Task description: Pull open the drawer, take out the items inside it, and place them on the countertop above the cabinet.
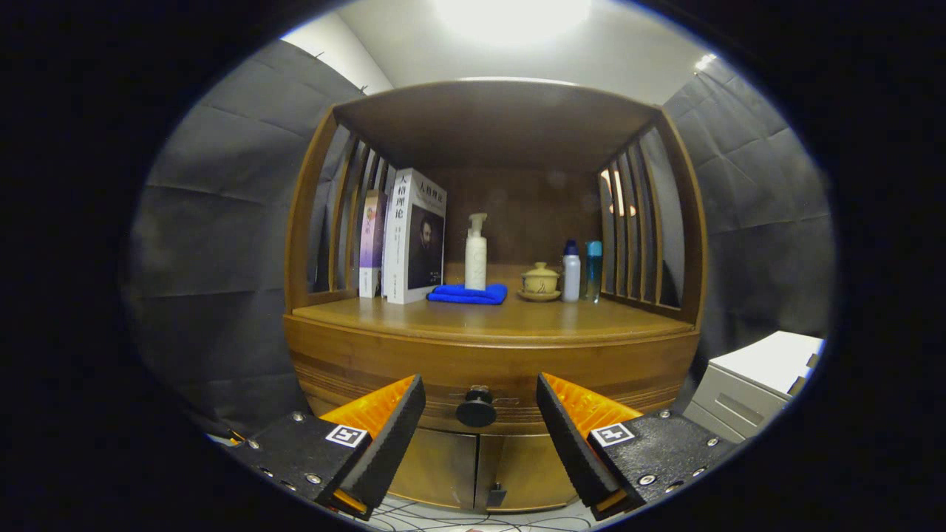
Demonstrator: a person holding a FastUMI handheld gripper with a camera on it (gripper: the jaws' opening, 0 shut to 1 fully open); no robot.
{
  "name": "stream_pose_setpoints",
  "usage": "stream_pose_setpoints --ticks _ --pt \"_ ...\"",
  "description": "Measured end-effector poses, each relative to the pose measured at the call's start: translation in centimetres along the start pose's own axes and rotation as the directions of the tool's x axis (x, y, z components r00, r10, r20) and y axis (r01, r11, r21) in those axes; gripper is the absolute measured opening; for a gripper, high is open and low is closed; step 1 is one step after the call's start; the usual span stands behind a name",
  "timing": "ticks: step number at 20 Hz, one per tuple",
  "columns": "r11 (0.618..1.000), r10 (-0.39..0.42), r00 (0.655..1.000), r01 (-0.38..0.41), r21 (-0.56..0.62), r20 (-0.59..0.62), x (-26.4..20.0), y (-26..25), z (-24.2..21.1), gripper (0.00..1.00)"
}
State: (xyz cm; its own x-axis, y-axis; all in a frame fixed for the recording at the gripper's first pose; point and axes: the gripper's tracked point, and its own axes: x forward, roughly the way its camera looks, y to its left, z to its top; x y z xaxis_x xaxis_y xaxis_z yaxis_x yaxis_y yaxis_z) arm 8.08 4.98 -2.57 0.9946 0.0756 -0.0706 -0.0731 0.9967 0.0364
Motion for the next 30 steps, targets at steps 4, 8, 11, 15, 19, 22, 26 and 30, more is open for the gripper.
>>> stream_pose_setpoints --ticks 4,8,11,15,19,22,26,30 --pt "1.0 -0.006 0.997 0.006 0.01 -0.08 2.6 0.1 -3.2 0.94" --pt "1.0 0.008 0.992 -0.005 0.027 -0.129 4.1 0.7 -5.0 0.94" --pt "0.999 0.022 0.988 -0.017 0.035 -0.156 5.0 1.0 -5.8 0.87" --pt "0.999 0.025 0.982 -0.02 0.025 -0.187 6.3 1.0 -6.6 0.69" --pt "0.999 0.021 0.98 -0.014 0.033 -0.196 6.4 0.5 -6.7 0.51" --pt "0.999 0.026 0.974 -0.02 0.026 -0.224 6.4 0.5 -7.0 0.41" --pt "1.0 0.026 0.976 -0.023 0.016 -0.218 5.1 0.4 -6.6 0.39" --pt "1.0 0.017 0.973 -0.013 0.021 -0.23 3.5 0.2 -6.6 0.39"
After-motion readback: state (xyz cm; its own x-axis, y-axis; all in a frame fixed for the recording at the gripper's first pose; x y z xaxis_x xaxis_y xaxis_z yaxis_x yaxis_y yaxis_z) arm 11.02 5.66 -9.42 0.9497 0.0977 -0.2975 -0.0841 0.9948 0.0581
